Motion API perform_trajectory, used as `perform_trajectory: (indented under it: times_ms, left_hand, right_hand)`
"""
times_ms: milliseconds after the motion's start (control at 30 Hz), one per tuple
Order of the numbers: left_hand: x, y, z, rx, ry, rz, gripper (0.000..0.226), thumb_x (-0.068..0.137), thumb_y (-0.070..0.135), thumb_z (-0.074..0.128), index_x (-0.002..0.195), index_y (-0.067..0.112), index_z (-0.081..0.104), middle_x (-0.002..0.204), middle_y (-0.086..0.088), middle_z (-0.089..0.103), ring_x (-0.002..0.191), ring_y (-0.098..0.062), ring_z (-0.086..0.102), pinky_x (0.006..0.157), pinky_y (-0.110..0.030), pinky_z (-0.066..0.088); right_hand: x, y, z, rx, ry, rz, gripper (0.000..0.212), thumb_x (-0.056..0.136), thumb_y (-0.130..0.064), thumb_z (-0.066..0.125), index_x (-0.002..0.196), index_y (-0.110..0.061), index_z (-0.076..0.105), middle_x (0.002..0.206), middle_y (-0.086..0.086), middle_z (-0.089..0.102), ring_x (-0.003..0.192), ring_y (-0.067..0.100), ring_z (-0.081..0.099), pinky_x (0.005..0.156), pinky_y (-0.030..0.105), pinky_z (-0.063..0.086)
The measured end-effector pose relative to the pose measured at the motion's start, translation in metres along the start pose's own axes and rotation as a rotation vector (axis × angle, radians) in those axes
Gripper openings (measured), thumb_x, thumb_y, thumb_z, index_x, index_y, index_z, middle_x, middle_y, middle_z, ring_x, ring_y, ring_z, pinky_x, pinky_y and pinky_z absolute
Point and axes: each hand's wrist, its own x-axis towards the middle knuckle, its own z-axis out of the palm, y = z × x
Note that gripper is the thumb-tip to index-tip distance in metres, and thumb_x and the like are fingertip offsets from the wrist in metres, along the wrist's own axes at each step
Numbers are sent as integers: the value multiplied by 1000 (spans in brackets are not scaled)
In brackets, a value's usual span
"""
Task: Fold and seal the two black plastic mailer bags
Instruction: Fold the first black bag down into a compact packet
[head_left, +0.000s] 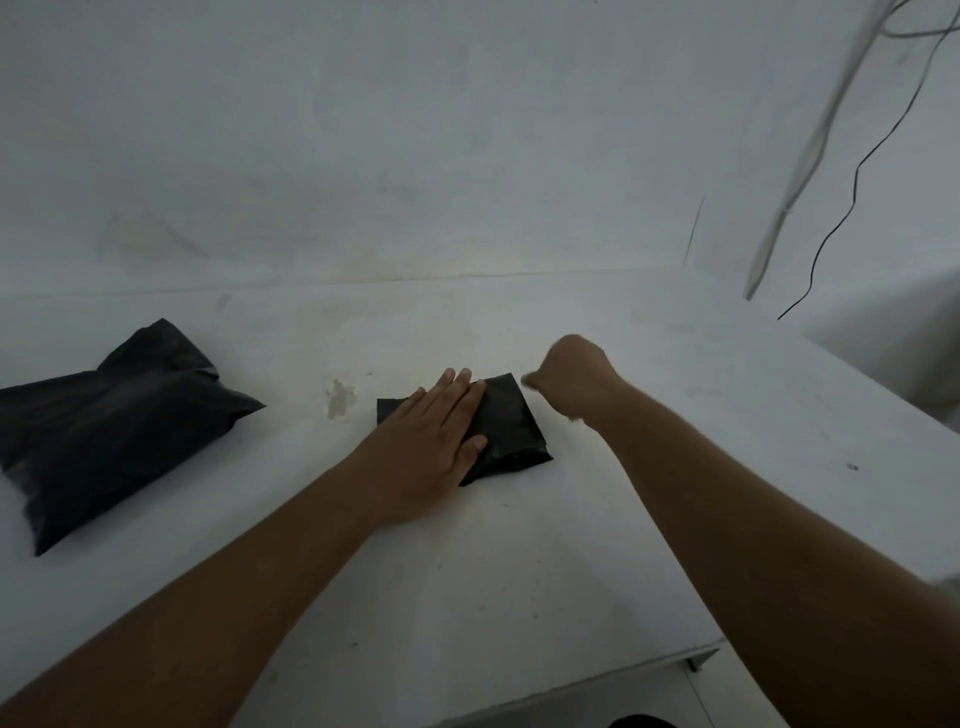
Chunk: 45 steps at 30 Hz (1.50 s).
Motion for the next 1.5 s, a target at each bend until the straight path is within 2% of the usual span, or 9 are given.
perform_trajectory:
  times_ms: [133,300,500,633,867,1000,1167,1333,1500]
  left_hand:
    - [0,2,2,7,2,-11,82,87,58,-9,158,18,-7,167,-1,-11,152,-12,-15,120,-28,-7]
    - [-2,7,1,62,-24,-34,86,82,58,-16,156,16,-14,166,-2,-17,151,-13,-19,122,-31,-6]
    - [1,0,-13,57,-154,10,65,105,47,11,157,18,-16,164,1,-22,149,-11,-24,124,-39,-8]
    - [-1,-10,-26,104,-170,5,66,106,45,20,157,22,-16,164,-1,-24,149,-15,-26,123,-43,-11]
    - [-8,55,-10,96,66,-191,111,80,85,26,156,4,19,164,-15,19,153,-24,16,124,-40,13]
    - [-4,52,5,215,258,-153,81,85,63,54,135,0,57,135,-24,60,126,-34,58,105,-48,44]
    - [-5,43,13,361,339,-24,58,82,34,77,126,-2,65,127,-24,65,118,-35,64,100,-45,50]
    - [-5,44,20,377,379,-8,56,75,22,84,122,-4,67,124,-25,66,117,-36,65,96,-45,53]
    - [-5,36,23,383,436,42,40,92,23,56,121,-3,68,123,-25,67,114,-37,66,90,-44,56]
  right_hand:
    - [-8,-13,8,65,51,-181,31,93,-28,62,83,2,65,78,13,66,70,25,61,63,30,48]
    - [-1,1,19,434,-148,71,19,95,-18,61,84,-3,63,80,17,62,52,22,52,52,32,43]
    - [4,-4,12,737,-296,153,14,90,-15,69,96,-2,69,84,9,68,77,23,63,82,37,54]
    - [4,1,18,781,-319,194,9,90,-6,66,95,0,70,88,12,70,83,25,65,82,36,54]
    - [-1,4,23,906,-255,230,8,91,-2,65,84,2,66,68,9,66,56,18,63,50,26,54]
    - [-1,3,18,869,-263,228,7,90,-3,66,84,0,66,73,10,67,63,20,64,60,30,57]
    - [1,1,13,680,-267,132,18,91,-8,66,105,2,70,88,9,70,72,19,65,56,28,53]
    - [8,-3,18,612,-212,69,16,90,-7,67,101,4,72,96,18,70,78,27,64,77,40,55]
    - [6,1,24,643,-127,52,16,88,-7,70,96,7,72,87,17,69,66,24,59,59,31,48]
